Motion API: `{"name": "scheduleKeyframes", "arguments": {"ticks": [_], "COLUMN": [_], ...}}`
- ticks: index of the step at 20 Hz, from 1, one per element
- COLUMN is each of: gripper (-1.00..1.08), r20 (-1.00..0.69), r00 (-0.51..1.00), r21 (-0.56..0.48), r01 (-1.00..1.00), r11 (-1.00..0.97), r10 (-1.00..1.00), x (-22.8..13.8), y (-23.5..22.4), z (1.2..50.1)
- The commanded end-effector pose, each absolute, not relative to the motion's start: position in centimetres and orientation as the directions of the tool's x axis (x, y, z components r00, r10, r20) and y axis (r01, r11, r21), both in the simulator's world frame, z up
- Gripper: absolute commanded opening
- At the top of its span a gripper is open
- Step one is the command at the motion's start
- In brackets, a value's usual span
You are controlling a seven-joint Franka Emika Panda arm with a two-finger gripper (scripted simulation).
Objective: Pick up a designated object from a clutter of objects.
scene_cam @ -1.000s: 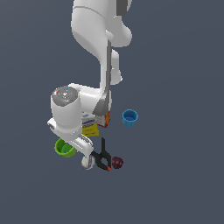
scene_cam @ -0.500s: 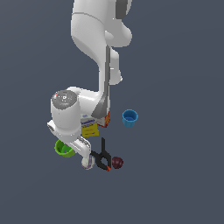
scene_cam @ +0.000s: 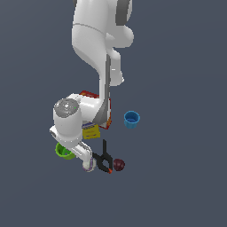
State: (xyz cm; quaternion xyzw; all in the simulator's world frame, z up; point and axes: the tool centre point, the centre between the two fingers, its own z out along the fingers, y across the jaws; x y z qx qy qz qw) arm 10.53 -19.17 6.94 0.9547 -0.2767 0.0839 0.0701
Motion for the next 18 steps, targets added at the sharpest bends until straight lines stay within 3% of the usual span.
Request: {"name": "scheduleKeyframes", "arguments": {"ticks": [1,18], "gripper": [-1.0,-1.0], "r20": [0.2,0.2], "r00": [0.832,0.833], "r21": [0.087,0.086], "r01": [-0.54,-0.54], "r11": [-0.837,-0.837], "r10": [-0.517,-0.516], "x": [10.6,10.5], "y": [-19.2,-17.9], "z": [6.8,7.9]}}
